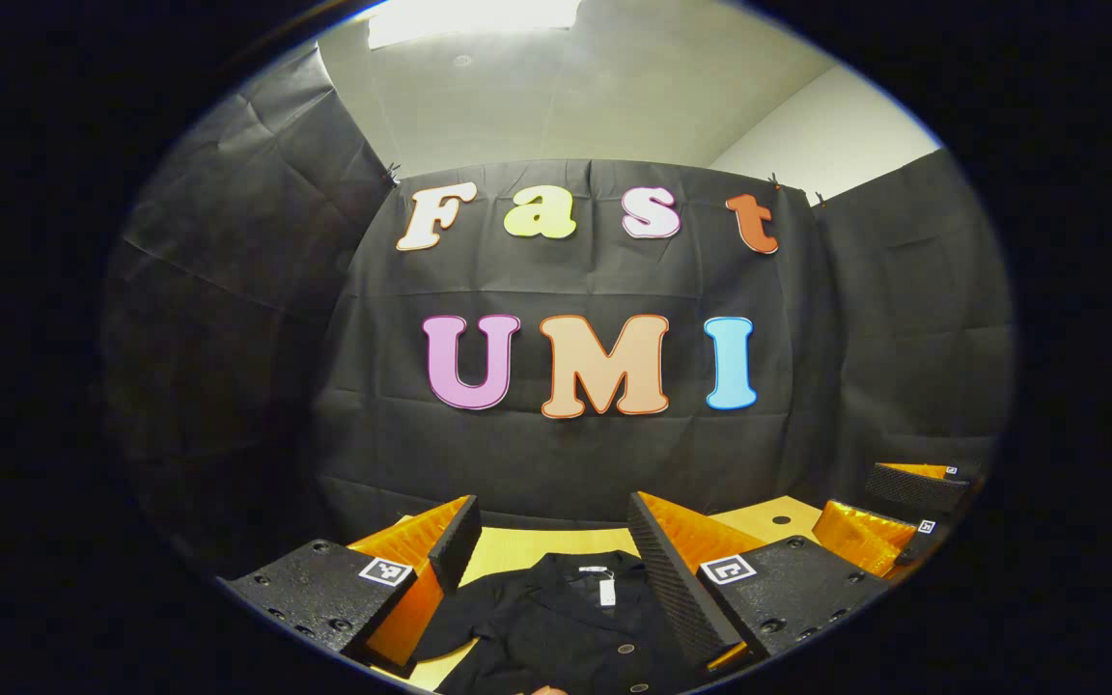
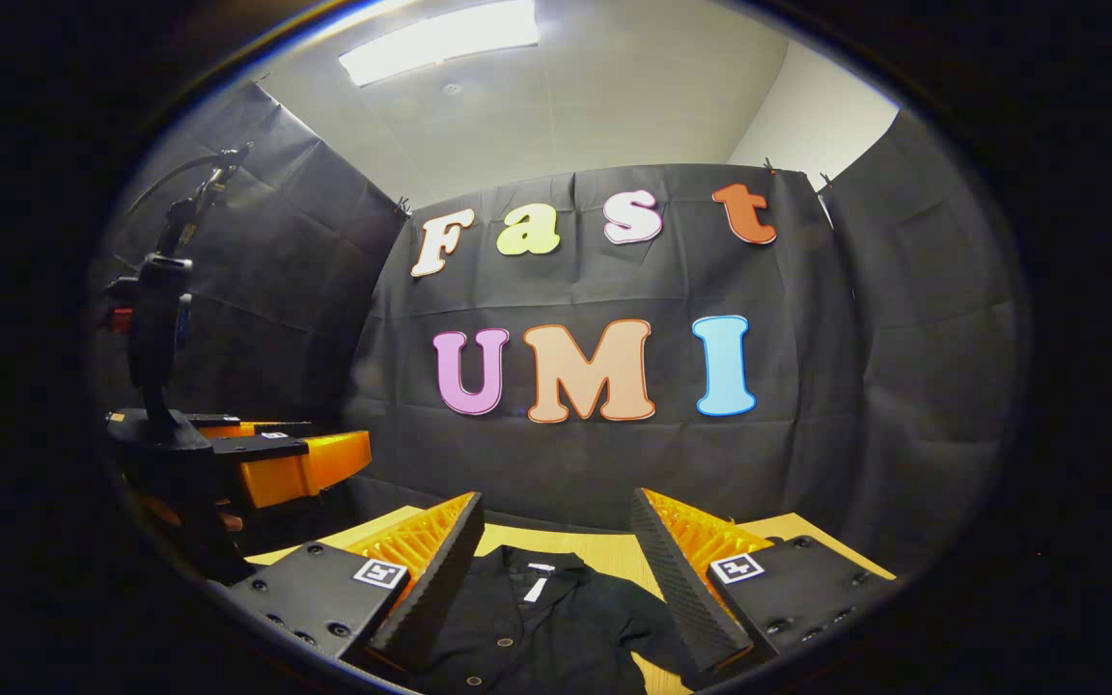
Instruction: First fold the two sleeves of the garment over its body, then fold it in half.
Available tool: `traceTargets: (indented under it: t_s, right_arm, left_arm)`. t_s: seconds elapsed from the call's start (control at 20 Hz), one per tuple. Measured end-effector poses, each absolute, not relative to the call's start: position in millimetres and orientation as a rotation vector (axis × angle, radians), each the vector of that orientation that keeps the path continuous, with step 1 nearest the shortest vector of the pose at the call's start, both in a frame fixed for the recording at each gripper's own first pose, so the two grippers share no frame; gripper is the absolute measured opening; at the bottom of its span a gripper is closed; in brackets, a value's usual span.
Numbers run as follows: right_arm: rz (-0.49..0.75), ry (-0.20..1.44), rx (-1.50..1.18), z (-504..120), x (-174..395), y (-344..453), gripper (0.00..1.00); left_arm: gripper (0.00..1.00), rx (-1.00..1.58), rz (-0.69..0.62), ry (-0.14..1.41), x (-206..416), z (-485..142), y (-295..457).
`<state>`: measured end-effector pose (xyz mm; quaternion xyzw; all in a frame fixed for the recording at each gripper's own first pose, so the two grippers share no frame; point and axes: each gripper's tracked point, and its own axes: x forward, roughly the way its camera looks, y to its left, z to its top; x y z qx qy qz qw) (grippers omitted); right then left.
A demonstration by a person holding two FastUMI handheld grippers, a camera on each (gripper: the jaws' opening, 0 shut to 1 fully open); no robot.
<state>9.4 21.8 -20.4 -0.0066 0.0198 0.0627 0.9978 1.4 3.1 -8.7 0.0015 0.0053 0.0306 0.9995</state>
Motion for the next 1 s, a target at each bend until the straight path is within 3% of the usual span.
traceTargets:
  t_s: [1.0]
  right_arm:
    - [-0.047, 0.176, -0.077, -63, 4, -100, 0.98]
  left_arm:
    - [0.92, -0.020, 0.073, 0.026, 4, -20, -20]
